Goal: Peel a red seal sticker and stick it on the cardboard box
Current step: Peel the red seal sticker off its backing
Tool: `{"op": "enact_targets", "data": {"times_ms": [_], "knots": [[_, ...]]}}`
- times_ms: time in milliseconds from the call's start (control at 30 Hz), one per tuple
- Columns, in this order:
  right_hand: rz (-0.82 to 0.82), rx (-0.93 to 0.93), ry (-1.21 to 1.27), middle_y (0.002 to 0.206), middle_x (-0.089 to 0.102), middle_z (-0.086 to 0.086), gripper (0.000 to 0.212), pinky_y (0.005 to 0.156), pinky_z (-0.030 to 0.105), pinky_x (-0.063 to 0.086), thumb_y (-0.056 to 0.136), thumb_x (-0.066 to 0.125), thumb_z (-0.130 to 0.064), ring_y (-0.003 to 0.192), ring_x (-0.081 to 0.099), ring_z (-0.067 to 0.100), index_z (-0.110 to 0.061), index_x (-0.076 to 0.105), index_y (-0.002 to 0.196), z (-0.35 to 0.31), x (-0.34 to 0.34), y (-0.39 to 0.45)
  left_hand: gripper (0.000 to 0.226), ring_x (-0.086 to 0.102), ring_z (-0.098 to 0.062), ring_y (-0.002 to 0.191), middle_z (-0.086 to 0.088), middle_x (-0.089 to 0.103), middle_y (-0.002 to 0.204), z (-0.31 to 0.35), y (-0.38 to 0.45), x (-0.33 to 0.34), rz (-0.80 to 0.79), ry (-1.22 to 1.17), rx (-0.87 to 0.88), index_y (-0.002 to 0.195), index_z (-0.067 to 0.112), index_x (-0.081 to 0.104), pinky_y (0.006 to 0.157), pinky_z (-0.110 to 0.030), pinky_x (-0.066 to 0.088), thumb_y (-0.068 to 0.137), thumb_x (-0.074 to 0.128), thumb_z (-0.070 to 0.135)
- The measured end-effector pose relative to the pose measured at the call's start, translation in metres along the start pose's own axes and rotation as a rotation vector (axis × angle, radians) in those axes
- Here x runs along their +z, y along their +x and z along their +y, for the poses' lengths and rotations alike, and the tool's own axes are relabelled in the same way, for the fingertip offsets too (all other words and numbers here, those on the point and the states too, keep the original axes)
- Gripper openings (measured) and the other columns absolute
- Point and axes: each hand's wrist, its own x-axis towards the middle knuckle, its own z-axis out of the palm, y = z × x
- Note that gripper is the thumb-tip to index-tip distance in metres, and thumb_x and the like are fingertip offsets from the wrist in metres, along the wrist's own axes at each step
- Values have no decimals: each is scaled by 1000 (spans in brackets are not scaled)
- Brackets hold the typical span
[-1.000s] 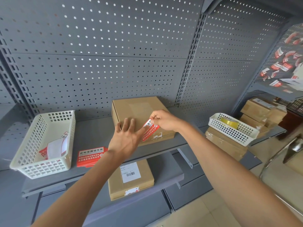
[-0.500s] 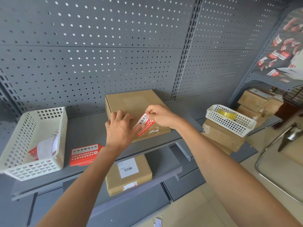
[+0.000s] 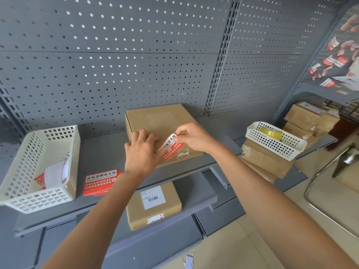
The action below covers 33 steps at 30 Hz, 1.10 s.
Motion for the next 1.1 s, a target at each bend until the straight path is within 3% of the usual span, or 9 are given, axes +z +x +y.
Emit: {"op": "enact_targets", "data": {"times_ms": [433,667,1100], "knots": [[19,-39,46,88,78,-2,7,87,47,56,88,71,-22,87,73,19,-17,76,90,3,2,-2,58,42,-31,117,-6,53,120,0,0,-7,-61,10,25,125,24,63,94,-52,41,83,64,64],[28,-65,63,85,74,-5,6,84,40,54,91,70,-18,77,66,7,-14,74,90,3,2,-6,39,42,-30,115,-1,55,120,5,-2,-8,-51,-61,0,119,38,68,96,-49,42,84,67,57],[6,-35,13,93,78,5,9,85,48,58,93,67,-16,88,74,21,-10,73,96,2,3,1,36,42,-29,115,0,55,117,4,-1,-6,-45,-67,-7,113,33,72,93,-51,42,84,70,55]]}}
